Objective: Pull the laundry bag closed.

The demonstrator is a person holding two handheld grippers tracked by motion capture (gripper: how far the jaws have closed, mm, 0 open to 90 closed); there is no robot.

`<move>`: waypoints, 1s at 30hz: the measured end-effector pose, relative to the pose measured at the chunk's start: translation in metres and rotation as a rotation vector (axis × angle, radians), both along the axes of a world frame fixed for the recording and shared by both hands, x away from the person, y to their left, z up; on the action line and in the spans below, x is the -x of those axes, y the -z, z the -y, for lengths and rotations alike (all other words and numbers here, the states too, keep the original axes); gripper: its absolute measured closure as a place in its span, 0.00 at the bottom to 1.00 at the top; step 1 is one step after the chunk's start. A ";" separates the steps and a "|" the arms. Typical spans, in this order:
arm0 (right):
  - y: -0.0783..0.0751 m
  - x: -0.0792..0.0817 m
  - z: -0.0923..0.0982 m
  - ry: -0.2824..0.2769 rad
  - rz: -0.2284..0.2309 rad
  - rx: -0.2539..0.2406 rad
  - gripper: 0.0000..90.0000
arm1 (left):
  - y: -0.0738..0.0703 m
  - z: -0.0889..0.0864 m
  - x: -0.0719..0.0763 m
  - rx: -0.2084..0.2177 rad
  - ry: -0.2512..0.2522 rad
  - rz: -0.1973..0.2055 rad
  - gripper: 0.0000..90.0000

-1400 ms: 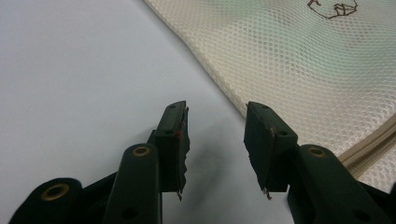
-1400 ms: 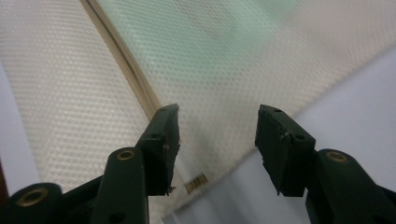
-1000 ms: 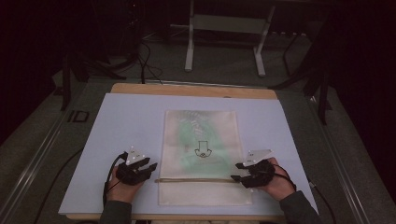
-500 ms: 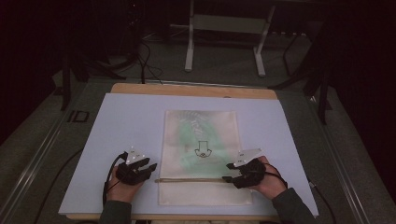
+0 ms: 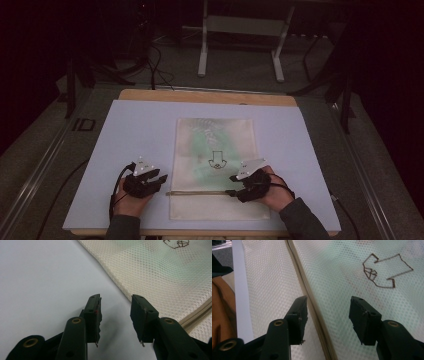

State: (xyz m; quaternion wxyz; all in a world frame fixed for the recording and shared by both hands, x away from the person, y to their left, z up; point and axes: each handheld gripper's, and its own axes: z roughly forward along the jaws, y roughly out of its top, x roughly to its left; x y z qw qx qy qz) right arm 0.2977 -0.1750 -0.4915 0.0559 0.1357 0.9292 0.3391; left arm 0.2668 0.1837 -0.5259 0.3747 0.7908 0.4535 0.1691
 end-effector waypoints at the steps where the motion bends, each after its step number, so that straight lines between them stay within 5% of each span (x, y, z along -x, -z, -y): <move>1: 0.000 0.000 -0.002 -0.003 -0.003 -0.002 0.54 | 0.000 0.000 0.000 0.002 -0.001 0.000 0.66; 30: 0.001 -0.005 -0.049 -0.073 -0.017 -0.030 0.54 | 0.000 -0.003 0.000 0.005 -0.005 -0.005 0.67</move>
